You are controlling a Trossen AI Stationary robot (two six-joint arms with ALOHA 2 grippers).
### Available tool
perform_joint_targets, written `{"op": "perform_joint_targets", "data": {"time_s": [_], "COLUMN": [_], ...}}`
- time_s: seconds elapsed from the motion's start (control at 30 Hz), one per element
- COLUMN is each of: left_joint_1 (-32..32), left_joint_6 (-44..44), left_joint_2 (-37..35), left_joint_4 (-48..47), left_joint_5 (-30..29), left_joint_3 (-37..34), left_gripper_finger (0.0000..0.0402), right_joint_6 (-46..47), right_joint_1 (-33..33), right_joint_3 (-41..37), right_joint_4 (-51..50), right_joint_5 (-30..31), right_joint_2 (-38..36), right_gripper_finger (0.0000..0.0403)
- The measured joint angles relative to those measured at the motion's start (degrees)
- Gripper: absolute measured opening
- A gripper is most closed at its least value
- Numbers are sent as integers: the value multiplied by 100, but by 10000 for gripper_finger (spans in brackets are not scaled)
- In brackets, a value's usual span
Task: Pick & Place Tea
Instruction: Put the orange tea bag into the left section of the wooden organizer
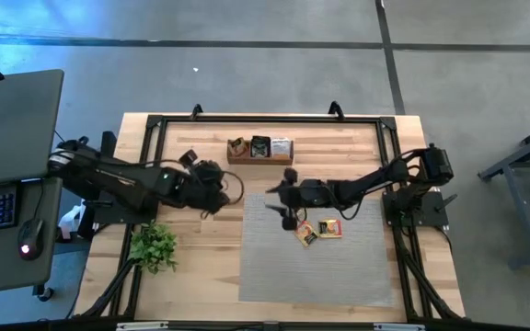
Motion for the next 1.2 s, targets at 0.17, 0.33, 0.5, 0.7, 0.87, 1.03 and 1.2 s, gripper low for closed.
{"op": "perform_joint_targets", "data": {"time_s": [0.17,0.33,0.5,0.7,0.87,1.03,1.2], "left_joint_1": [-488,-758,-763,-765,-763,-763,-763], "left_joint_6": [-239,-572,-1040,-1466,-1544,-1591,-1606], "left_joint_2": [4,-44,-42,-42,-42,-42,-42], "left_joint_4": [-99,-454,-966,-1364,-1481,-1503,-1522], "left_joint_5": [-185,-361,-376,-392,-498,-492,-489], "left_joint_3": [0,0,0,0,0,0,0], "left_gripper_finger": [142,142,142,142,142,142,142], "right_joint_6": [-1403,-1317,-1488,-1434,-1700,-1790,-1781], "right_joint_1": [39,-149,-443,-853,-1035,-1183,-1226], "right_joint_3": [76,78,78,80,82,42,58], "right_joint_4": [-1180,-2301,-2856,-3725,-3718,-3692,-3600], "right_joint_5": [-931,-427,-334,-1041,-1454,-1632,-1754], "right_joint_2": [0,0,-86,-208,-101,147,420], "right_gripper_finger": [208,209,209,209,209,209,199]}}
